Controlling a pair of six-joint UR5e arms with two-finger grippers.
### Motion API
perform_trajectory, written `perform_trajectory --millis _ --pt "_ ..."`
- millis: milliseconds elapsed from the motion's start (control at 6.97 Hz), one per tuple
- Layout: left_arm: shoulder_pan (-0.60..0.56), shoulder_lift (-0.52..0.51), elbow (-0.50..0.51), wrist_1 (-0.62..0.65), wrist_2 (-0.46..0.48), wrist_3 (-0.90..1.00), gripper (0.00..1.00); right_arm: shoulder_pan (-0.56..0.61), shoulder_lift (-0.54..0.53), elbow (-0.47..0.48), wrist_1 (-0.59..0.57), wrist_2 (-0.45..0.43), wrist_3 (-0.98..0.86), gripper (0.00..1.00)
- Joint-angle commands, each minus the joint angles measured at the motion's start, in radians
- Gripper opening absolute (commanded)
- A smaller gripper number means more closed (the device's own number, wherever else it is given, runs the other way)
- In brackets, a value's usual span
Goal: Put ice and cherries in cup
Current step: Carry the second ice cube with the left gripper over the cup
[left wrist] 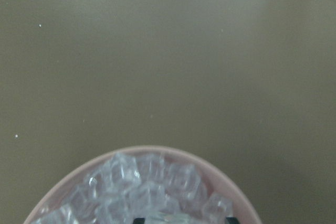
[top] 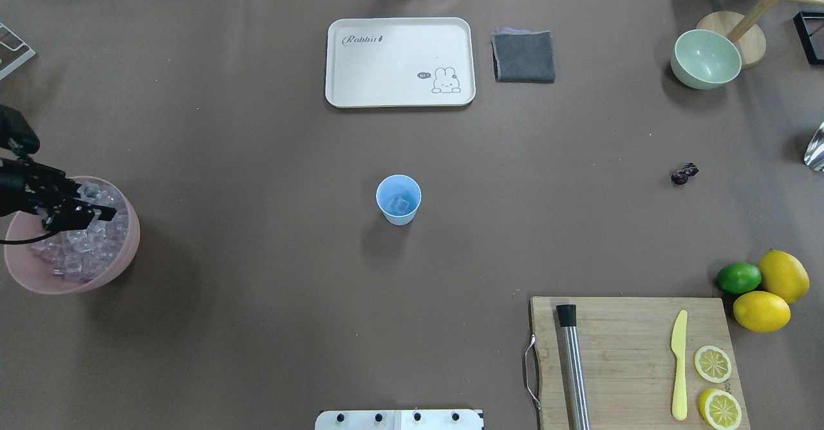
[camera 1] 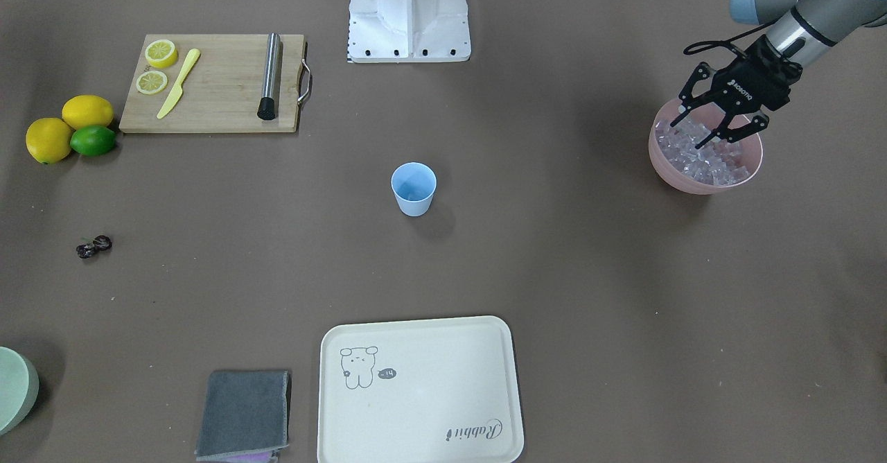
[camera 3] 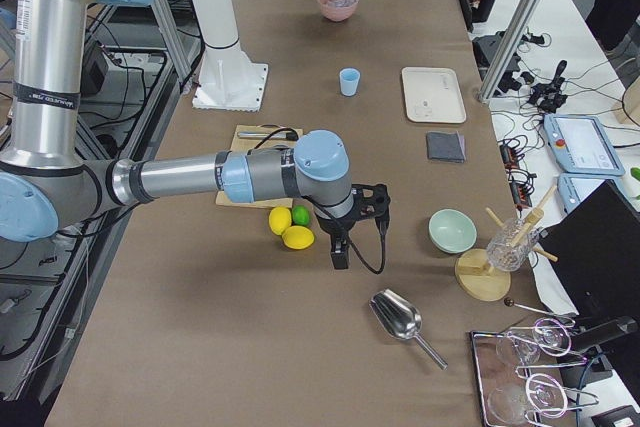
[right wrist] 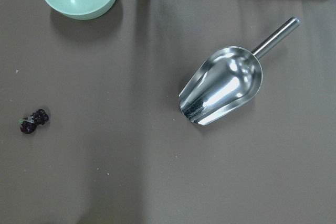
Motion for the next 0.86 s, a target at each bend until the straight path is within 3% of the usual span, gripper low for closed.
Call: perform_trajectory --millis 0,143,430,717 --pt "0.017 -0.182 0.017 0.001 0.007 -0.4 0.0 0.0 0.001 0.0 0.0 0.002 0.0 1.0" --pt "0.058 -0.257 0.025 0.003 0.045 -0.553 0.0 0.0 0.0 0.002 0.0 0.002 0.0 1.0" --pt "0.29 -0.4 0.057 0.012 0.364 -0.757 0.0 0.0 0.0 0.002 0.0 0.0 -0.002 1.0" --pt "0.4 -0.538 0.154 0.018 0.54 -0.857 0.0 0.0 0.001 0.002 0.0 0.0 -0.002 1.0"
